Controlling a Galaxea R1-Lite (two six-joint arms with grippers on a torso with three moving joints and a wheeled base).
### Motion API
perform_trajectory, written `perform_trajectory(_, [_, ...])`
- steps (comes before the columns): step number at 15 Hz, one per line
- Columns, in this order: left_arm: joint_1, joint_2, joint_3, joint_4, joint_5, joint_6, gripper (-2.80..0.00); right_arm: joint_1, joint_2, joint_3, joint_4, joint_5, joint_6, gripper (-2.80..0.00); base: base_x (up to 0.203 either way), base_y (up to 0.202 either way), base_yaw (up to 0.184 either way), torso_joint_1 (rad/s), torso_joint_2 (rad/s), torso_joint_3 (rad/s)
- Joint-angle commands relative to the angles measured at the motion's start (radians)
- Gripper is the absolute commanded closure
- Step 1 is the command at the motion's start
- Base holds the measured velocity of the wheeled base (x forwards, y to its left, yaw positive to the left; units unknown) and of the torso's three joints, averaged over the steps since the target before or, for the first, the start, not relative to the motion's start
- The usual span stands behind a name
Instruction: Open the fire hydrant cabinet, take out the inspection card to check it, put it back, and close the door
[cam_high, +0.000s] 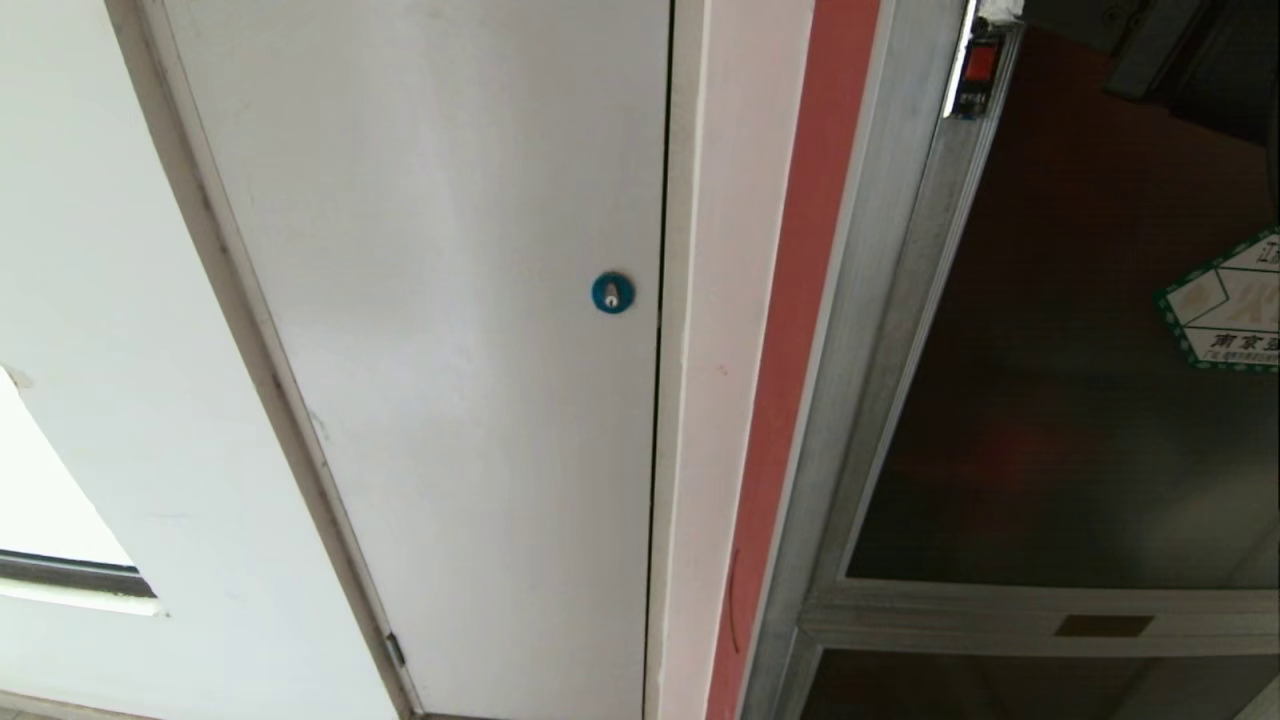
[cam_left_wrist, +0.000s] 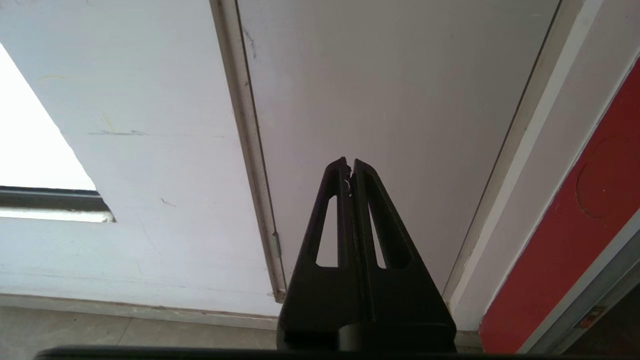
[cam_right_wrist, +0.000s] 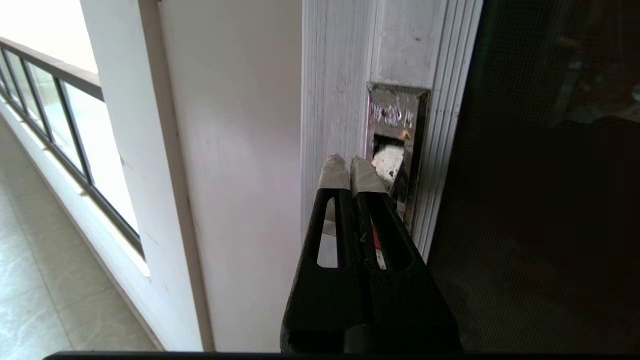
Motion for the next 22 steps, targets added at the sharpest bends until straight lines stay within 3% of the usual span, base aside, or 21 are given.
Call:
perform_trajectory(1, [0.0, 0.0, 0.006, -0.001, 0.0, 0.0, 0.0, 0.0, 0.0, 0.007, -0.001, 0.002, 0.0, 0.0, 0.0, 0.0, 0.0, 0.0, 0.0, 0.0])
perform_trajectory(22, [0.0, 0.0, 0.006, -0.001, 0.0, 0.0, 0.0, -0.047, 0.047, 0.013, -0.004, 0.0, 0.0, 0.0, 0.0, 0.0, 0.0, 0.0, 0.0, 0.0])
